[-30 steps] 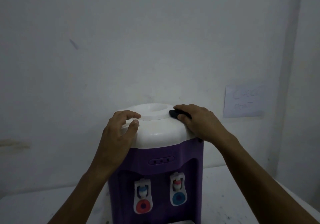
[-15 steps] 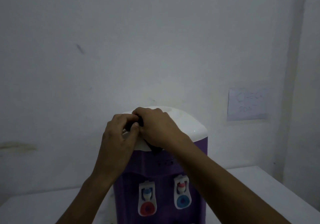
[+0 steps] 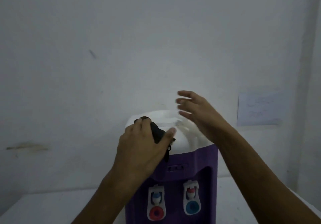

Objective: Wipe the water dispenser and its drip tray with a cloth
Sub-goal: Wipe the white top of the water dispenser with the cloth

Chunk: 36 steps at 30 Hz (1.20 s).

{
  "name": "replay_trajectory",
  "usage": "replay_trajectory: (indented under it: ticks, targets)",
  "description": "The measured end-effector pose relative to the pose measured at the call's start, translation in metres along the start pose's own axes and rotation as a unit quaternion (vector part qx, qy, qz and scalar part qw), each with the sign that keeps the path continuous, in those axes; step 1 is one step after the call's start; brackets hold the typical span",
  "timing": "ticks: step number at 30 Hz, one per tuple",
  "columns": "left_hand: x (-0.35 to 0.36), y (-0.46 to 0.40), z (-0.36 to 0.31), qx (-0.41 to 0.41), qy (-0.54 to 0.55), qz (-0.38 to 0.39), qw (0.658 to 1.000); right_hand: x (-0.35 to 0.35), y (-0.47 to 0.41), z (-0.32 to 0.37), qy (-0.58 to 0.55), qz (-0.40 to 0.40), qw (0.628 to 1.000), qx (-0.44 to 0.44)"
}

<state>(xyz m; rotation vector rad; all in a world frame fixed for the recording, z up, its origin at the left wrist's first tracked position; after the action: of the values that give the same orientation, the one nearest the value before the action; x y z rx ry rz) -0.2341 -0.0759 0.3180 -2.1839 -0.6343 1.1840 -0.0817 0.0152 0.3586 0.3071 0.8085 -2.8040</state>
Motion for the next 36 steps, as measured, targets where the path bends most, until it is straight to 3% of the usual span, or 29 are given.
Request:
replay_trajectory:
  ticks: [3, 5, 13, 16, 22, 28, 32, 36]
  targets:
    - [0.020, -0.001, -0.005, -0.015, -0.085, 0.049, 0.995, -0.035, 0.001, -0.021, 0.047, -0.103, 0.993, 0.018]
    - [0.024, -0.001, -0.006, 0.004, -0.097, 0.045, 0.994, -0.044, 0.003, -0.034, 0.049, -0.127, 0.990, 0.036]
    - [0.005, -0.010, 0.029, 0.019, 0.035, 0.045, 0.998, -0.047, 0.006, -0.057, 0.113, -0.162, 0.980, 0.030]
    - [0.002, -0.011, 0.022, 0.060, 0.058, 0.085, 0.993, -0.051, 0.010, -0.058, 0.092, -0.179, 0.979, 0.019]
    - [0.017, -0.008, -0.014, 0.152, 0.037, 0.164, 0.974, -0.064, 0.022, -0.063, 0.042, -0.205, 0.978, 0.012]
    - [0.052, -0.046, -0.048, 0.201, 0.022, 0.234, 0.951, -0.066, 0.036, -0.066, 0.077, -0.192, 0.978, -0.034]
    - [0.086, -0.088, -0.059, 0.178, -0.048, 0.290, 0.939, -0.062, 0.040, -0.066, 0.114, -0.184, 0.974, -0.067]
    - [0.108, -0.126, -0.051, 0.101, -0.099, 0.301, 0.943, -0.053, 0.036, -0.062, 0.134, -0.192, 0.967, -0.104]
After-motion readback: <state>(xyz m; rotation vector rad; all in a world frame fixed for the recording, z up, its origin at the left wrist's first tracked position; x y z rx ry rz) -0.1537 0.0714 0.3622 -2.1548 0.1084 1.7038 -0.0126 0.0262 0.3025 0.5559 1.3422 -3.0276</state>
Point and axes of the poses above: each hand's wrist, its own y-axis away from the middle knuckle, its own x-axis out of the palm, z = x × y, the point moved 5 cm from there along -y, towards the middle knuckle, and after that the axes turned 8 degrees about y, right-handed, at the moved point
